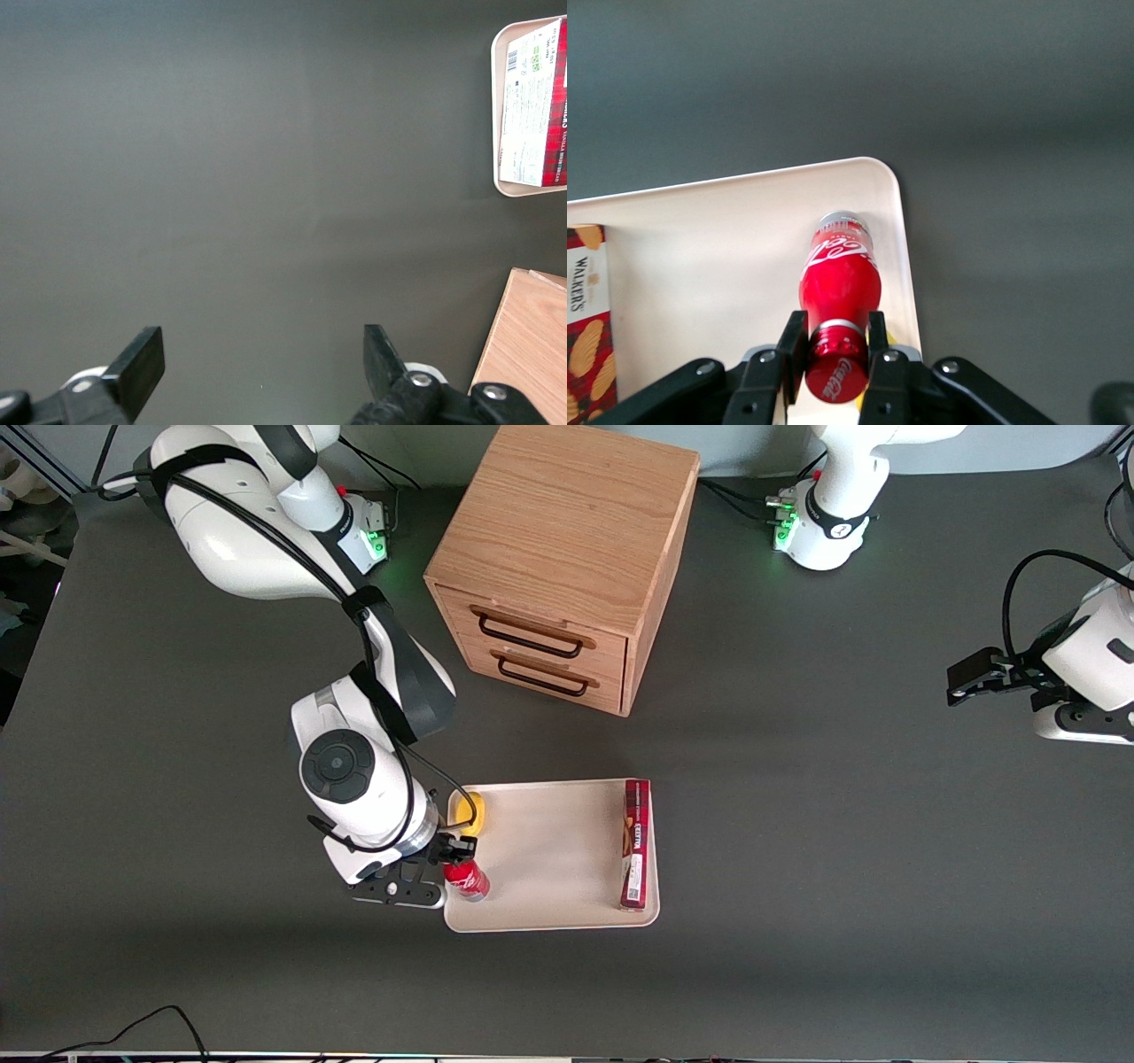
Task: Place coke bottle on tray
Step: 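Lower the bottle onto the tray and open the right gripper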
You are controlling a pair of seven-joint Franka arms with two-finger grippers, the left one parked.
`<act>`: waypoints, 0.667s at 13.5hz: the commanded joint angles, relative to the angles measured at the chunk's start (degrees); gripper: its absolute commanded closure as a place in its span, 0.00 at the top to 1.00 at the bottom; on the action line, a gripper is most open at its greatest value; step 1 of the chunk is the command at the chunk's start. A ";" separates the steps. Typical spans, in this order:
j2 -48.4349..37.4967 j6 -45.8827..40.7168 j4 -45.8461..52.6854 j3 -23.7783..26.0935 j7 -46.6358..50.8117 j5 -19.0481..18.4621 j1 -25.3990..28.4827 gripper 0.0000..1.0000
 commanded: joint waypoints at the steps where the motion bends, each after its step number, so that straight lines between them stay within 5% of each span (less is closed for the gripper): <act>1: 1.83 0.92 2.71 -0.67 1.10 -1.67 0.92 0.00; 4: 2.45 1.10 2.71 -0.67 1.01 -1.93 0.83 0.00; 6: 2.45 1.10 2.54 -0.67 0.92 -2.81 0.83 0.22; 7: 2.45 1.01 2.45 -0.59 1.01 -4.12 0.91 0.67; 8: 2.36 1.01 2.36 -0.59 1.18 -5.44 0.92 1.00; 9: 2.19 0.84 2.36 -0.50 1.18 -5.97 0.83 1.00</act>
